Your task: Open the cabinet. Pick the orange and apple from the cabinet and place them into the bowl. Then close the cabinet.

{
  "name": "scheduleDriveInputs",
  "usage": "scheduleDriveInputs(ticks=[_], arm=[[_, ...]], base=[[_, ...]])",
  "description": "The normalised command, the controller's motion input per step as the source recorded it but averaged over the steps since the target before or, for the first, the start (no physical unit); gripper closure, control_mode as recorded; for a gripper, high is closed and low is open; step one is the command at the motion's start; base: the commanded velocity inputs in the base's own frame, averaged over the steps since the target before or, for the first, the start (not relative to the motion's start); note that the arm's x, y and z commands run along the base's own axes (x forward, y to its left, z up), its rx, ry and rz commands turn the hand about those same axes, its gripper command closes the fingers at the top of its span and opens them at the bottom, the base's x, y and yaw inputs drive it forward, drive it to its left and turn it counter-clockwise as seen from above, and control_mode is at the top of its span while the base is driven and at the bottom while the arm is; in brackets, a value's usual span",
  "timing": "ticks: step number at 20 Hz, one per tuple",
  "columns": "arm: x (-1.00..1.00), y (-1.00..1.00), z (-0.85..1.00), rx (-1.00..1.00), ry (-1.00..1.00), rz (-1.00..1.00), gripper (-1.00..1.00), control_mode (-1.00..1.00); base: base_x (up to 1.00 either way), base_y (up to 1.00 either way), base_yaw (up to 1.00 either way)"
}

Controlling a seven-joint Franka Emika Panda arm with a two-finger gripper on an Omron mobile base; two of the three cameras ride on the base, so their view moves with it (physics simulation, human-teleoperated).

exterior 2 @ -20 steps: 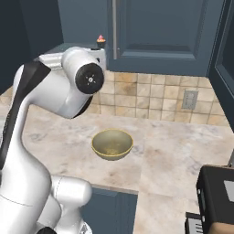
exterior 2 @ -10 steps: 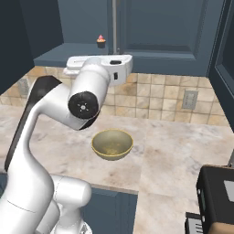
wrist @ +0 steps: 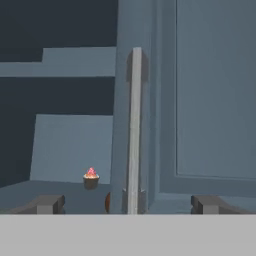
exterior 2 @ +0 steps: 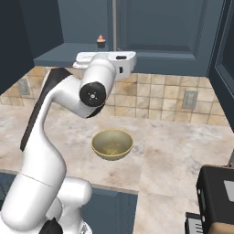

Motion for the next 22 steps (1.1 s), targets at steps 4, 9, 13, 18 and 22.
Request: scheduleDriveInputs(ticks=[4, 9, 13, 18, 22], arm=[[0.72, -0.05, 0.00, 0.00, 0.04, 0.08, -1.00, -1.00], [0.84, -0.06, 0.00, 0.00, 0.02, 0.05, -1.00, -1.00], [0.93, -0.31, 0.00, 0.03, 0.00, 0.00, -1.00, -1.00], [1.00, -0.09, -0.05, 0.04, 0.04, 0.02, -1.00, -1.00], [1.00, 0.01, -0.19, 0.02, 0.15, 0.02, -1.00, -1.00]], base=[[0.00, 0.00, 0.00], [0.00, 0.00, 0.00], [0.00, 0.00, 0.00], [0.00, 0.00, 0.00], [0.00, 0.00, 0.00]])
